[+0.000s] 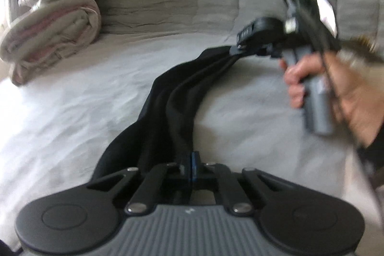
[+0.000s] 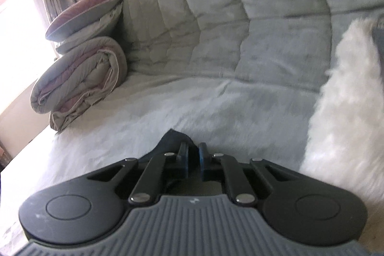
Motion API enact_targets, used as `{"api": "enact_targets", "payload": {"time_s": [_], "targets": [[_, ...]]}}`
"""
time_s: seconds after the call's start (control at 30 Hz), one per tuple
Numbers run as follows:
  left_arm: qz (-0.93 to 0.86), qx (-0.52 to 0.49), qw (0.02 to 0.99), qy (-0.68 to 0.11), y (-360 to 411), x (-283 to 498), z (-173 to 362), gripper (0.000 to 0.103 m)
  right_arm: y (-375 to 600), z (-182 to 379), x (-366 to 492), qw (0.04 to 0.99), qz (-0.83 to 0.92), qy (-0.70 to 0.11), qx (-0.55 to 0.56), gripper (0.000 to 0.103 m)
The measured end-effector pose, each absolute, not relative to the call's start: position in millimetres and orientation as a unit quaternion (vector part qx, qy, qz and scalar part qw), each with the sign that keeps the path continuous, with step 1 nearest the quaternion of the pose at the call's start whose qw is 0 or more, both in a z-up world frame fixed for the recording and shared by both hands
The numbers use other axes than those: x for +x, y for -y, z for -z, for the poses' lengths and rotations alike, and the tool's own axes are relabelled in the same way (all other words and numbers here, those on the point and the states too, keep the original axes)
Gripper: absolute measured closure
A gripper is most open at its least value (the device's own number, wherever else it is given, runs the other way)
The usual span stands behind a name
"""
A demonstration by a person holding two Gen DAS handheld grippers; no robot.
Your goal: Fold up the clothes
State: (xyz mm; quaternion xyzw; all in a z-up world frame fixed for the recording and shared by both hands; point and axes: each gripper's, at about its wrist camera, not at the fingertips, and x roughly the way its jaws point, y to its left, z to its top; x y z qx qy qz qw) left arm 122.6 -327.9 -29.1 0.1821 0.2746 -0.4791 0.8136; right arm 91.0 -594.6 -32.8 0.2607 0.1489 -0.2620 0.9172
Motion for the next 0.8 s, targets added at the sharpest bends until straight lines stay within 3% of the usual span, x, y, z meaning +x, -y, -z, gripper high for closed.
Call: {"api": "enact_targets", "payload": {"time_s": [0.2,0.37,0.43,0.57,0.73,0.8], "targets": [[0.552,0.174,0.747,-0.328,336,126,32,0.102,599,23,85,0.921,0.296,-0.129,0.220,0.094],[0.556,0.182,0.735,-0.344,341,129,37,0.100,603,24,89,0.911,0.329,-0.163,0.186,0.095],[0.558,0.159,0.738,-0.343,338,130,31,0.095,600,26,91,0.909,0.340,-0.173,0.168,0.096],[0.551,0.124,0.755,-0.334,332,133,22,0.076,599,29,94,0.903,0.362,-0.183,0.144,0.097],[0.503,0.082,0.788,-0.346,303,141,21,0.074,594,32,99,0.901,0.371,-0.193,0.116,0.095],[0.478,0.061,0.805,-0.346,284,140,19,0.068,593,31,99,0.903,0.362,-0.197,0.119,0.091]]}}
